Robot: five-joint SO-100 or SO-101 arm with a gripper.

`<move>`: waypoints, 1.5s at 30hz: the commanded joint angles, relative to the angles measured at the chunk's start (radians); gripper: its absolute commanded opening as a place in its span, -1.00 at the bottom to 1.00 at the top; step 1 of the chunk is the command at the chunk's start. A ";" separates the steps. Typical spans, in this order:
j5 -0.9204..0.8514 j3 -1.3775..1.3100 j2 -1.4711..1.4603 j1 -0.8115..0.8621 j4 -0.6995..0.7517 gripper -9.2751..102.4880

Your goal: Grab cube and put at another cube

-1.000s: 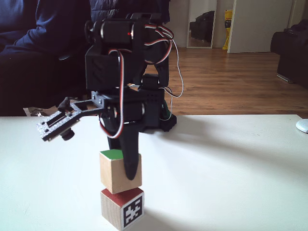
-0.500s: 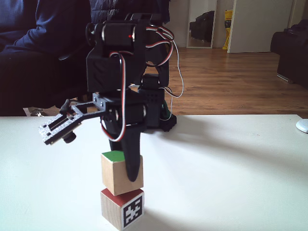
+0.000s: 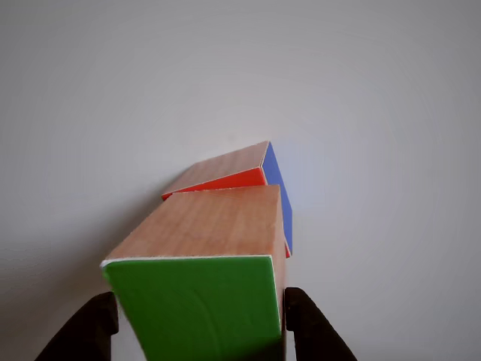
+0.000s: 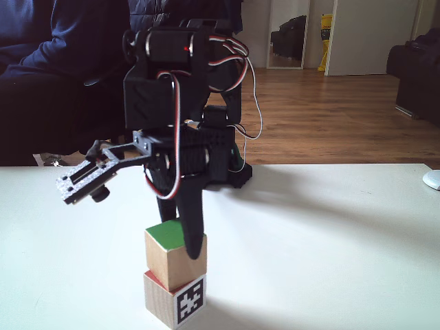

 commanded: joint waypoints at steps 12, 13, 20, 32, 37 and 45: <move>0.061 0.115 0.241 -0.015 0.020 -0.17; 0.074 0.173 0.296 -0.026 0.005 -0.16; 0.249 0.672 0.808 -0.126 -0.215 -0.13; 0.735 1.238 1.083 -0.319 -0.623 -0.33; 0.785 1.592 1.431 -0.356 -0.778 -0.19; 0.739 1.690 1.506 -0.342 -0.758 -0.21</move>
